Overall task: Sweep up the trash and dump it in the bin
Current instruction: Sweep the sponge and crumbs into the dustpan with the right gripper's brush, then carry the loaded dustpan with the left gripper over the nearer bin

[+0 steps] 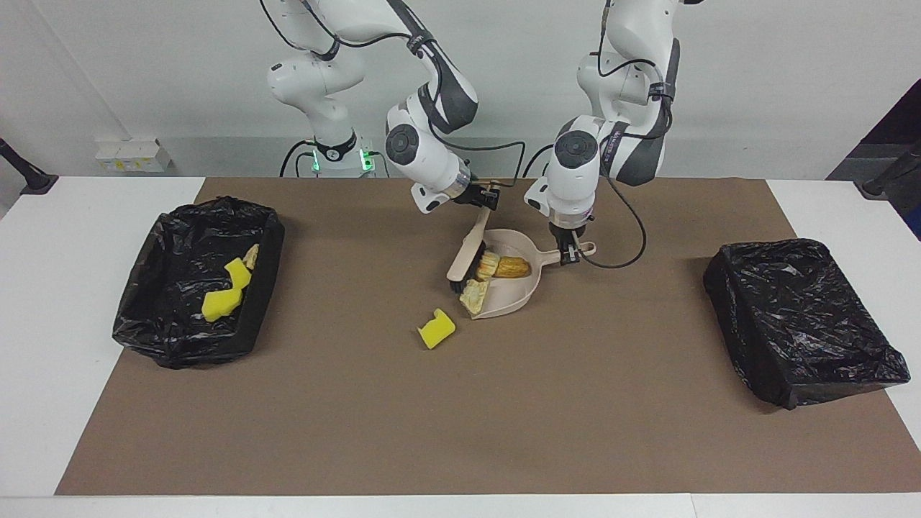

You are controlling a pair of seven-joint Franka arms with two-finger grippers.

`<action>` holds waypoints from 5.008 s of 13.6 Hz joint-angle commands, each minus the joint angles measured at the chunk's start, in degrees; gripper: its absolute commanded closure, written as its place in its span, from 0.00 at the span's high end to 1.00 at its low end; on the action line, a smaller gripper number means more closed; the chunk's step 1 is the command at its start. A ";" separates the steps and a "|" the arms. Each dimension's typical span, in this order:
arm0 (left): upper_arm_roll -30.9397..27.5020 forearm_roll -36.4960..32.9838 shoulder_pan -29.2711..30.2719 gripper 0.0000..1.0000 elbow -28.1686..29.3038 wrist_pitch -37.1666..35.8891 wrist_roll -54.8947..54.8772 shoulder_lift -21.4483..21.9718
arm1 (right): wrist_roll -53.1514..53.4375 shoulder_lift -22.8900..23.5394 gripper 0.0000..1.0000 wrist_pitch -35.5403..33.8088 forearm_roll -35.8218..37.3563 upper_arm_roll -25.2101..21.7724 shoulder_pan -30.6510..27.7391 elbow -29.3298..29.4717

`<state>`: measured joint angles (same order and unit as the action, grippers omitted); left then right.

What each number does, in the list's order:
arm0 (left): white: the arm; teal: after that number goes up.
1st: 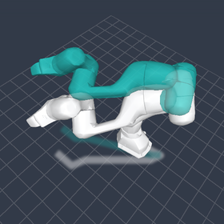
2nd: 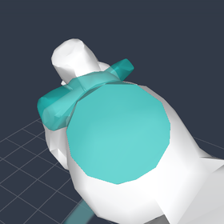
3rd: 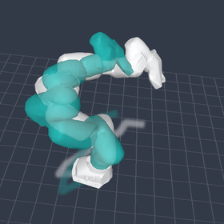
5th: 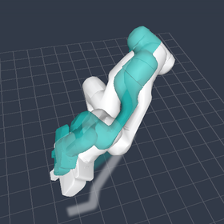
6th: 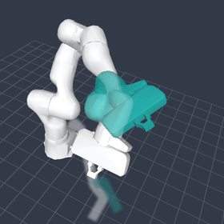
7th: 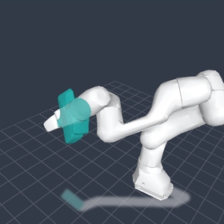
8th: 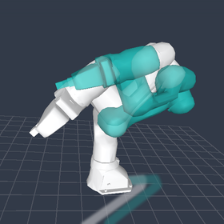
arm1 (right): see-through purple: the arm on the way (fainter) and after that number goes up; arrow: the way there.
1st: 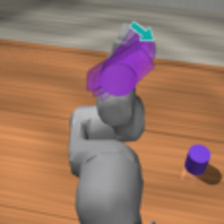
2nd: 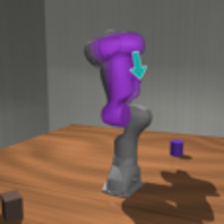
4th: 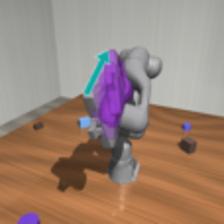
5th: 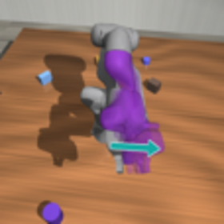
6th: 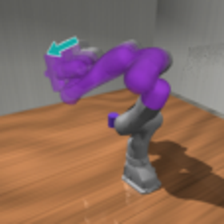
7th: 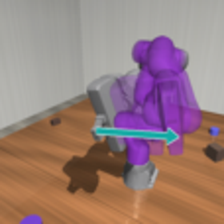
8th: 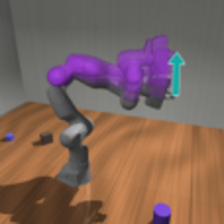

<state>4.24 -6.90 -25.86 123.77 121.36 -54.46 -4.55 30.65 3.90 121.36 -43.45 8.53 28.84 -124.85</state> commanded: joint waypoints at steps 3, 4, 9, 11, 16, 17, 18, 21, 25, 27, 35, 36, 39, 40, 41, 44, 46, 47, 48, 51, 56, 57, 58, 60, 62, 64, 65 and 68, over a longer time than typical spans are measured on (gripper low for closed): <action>-0.11 -0.30 0.19 0.00 2.71 2.65 4.52 0.86 | -9.17 -5.84 0.00 -22.78 16.00 -0.53 -7.46 7.05; -0.11 -0.30 0.28 0.00 2.71 2.65 7.06 0.86 | -11.20 -4.71 0.00 -27.27 20.38 -0.53 -8.78 9.86; -0.11 -0.21 1.42 0.00 2.00 1.43 17.89 0.51 | -35.96 2.66 0.00 -31.18 45.33 -0.53 -15.82 19.79; -0.20 -0.30 1.51 0.00 -1.05 -1.89 17.90 -0.71 | -40.82 9.68 0.00 -30.84 55.70 -0.53 -15.92 25.77; -0.20 -1.18 0.99 0.00 -5.38 -7.28 18.07 -2.66 | -40.93 21.32 0.00 -27.68 65.43 0.35 -12.24 33.54; -0.20 -1.44 0.90 0.00 -5.47 -7.37 18.07 -2.66 | -39.80 21.76 0.00 -26.02 64.04 0.35 -11.79 32.75; -0.20 -1.88 0.81 0.00 -5.38 -7.46 17.90 -2.57 | -37.44 21.76 0.00 -25.04 60.45 0.35 -11.70 31.70; -0.03 -1.80 0.81 0.00 -4.33 -6.14 17.46 -2.13 | -33.56 20.62 0.00 -24.25 53.06 0.52 -8.55 29.41; 0.06 -1.36 -0.60 0.00 -2.13 -2.20 18.16 -2.48 | -33.20 17.99 0.00 -15.92 39.10 0.52 -5.90 23.10; 0.06 -0.92 -0.95 0.00 -2.04 -0.95 20.43 -2.48 | -31.89 16.49 0.00 -12.73 36.08 0.52 -5.02 19.92; 0.06 -0.83 -0.25 0.00 -1.95 6.76 15.45 -3.70 | -30.92 8.50 0.00 -23.96 35.90 0.43 -7.30 20.88; 0.06 -0.39 0.10 0.00 -1.95 8.00 12.65 -3.97 | -30.82 7.01 0.00 -25.54 35.81 0.26 -7.91 20.96; 0.06 6.80 1.95 0.00 -2.04 10.47 7.28 -4.50 | -30.38 4.19 0.00 -30.03 35.90 0.17 -9.85 21.14; 0.06 7.86 2.04 0.00 -2.13 11.00 6.92 -4.68 | -29.77 3.66 0.00 -31.17 35.98 0.08 -9.94 21.14; 0.06 8.22 2.13 0.00 -2.13 11.52 6.83 -4.68 | -28.46 3.05 0.00 -32.58 36.25 -0.18 -10.03 21.49; 0.15 10.32 5.19 0.00 -3.00 10.48 1.66 -4.07 | -21.53 1.46 0.00 -38.02 36.86 -0.18 -12.57 23.85; -0.02 11.12 6.78 0.00 -6.50 5.58 -3.26 -3.97 | -15.82 1.02 0.00 -41.10 36.34 -0.18 -13.10 24.65; -0.20 11.12 7.65 0.00 -9.31 1.46 -4.24 -4.15 | -13.88 0.84 0.00 -41.99 35.73 -0.09 -13.45 24.57; -0.20 11.12 9.84 0.00 -11.16 -1.28 -6.34 -4.24 | -13.34 0.49 0.00 -42.08 33.72 -0.01 -14.32 23.87; -0.20 12.00 15.29 0.00 -15.29 -7.07 -14.78 -3.97 | -13.24 -1.96 0.00 -41.30 24.92 -0.09 -14.87 19.75; -0.20 12.18 26.98 0.00 -23.99 -17.28 -30.24 -4.32 | -4.74 -3.47 0.00 -27.20 21.22 0.08 -4.96 10.88; -0.29 12.00 28.91 0.00 -25.67 -18.52 -32.35 -4.50 | -2.98 -3.03 0.00 -23.49 20.00 0.08 -2.67 9.73; -0.38 11.48 30.67 0.00 -27.16 -19.40 -33.94 -4.59 | -1.66 -2.59 0.00 -20.58 19.12 0.00 -0.64 9.11; -0.38 11.30 35.85 0.00 -29.89 -21.51 -40.24 -5.20 | 0.89 -0.92 0.00 -16.35 18.32 0.00 2.35 9.01; -0.46 10.86 40.16 0.00 -31.65 -22.22 -48.16 -6.17 | 2.31 1.62 0.00 -14.40 18.32 0.00 4.03 9.01; -0.46 7.01 43.60 0.00 -33.15 -22.83 -51.52 -6.78 | 2.05 3.04 0.00 -14.05 18.32 0.00 5.52 7.53; -0.46 5.69 44.92 0.00 -33.67 -22.75 -53.80 -7.48 | 1.61 2.87 0.00 -13.00 18.41 0.00 5.97 6.47; -0.46 2.44 50.72 0.00 -37.19 -21.70 -56.54 -9.16 | 1.00 1.90 0.00 -12.21 19.11 -0.09 7.38 2.52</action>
<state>3.03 -2.14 21.63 90.87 100.63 -108.95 -11.55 32.49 7.70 107.15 -23.65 8.68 35.71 -118.84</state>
